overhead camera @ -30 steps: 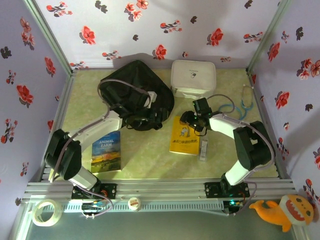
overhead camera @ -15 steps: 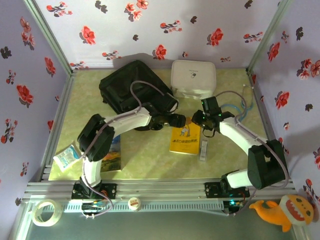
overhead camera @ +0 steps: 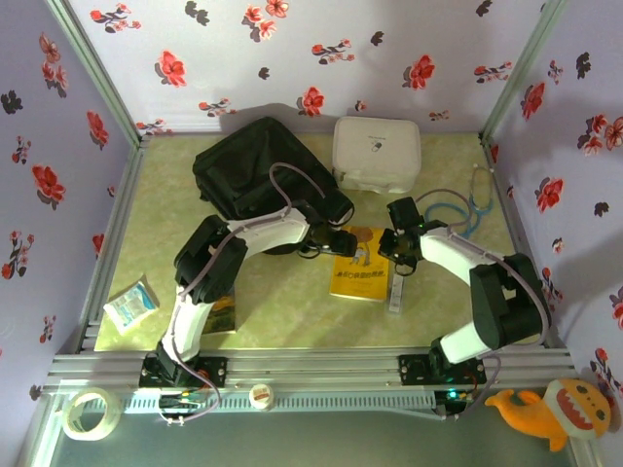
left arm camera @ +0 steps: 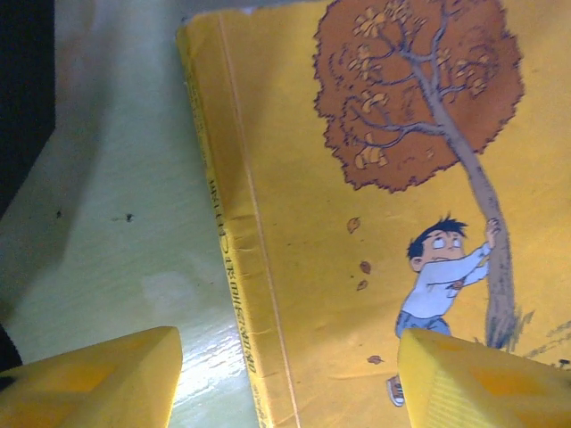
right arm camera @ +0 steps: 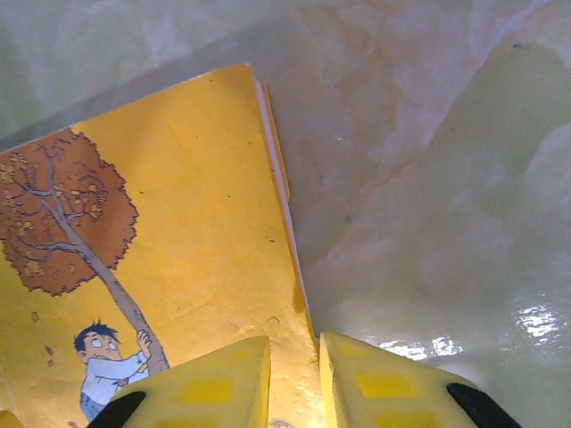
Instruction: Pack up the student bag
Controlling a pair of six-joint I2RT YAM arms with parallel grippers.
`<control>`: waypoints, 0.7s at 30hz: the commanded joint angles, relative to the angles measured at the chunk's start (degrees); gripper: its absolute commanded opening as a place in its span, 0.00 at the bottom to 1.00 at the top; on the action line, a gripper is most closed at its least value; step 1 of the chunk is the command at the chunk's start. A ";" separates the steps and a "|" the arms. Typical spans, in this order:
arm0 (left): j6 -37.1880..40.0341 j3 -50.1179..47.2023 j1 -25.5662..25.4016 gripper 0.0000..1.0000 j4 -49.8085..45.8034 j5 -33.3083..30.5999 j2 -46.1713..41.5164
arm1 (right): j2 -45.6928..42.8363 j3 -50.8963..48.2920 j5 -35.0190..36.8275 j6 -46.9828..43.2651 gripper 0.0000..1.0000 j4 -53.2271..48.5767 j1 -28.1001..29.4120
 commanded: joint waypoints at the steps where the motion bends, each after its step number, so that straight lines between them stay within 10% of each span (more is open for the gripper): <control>1: 0.06 2.08 0.01 0.65 -2.36 -0.40 1.39 | 1.89 -1.04 0.57 0.66 0.21 0.49 -0.17; 21: 1.14 5.14 0.69 0.58 -2.08 7.49 4.12 | 6.58 -2.84 -1.65 3.87 0.19 3.30 -0.22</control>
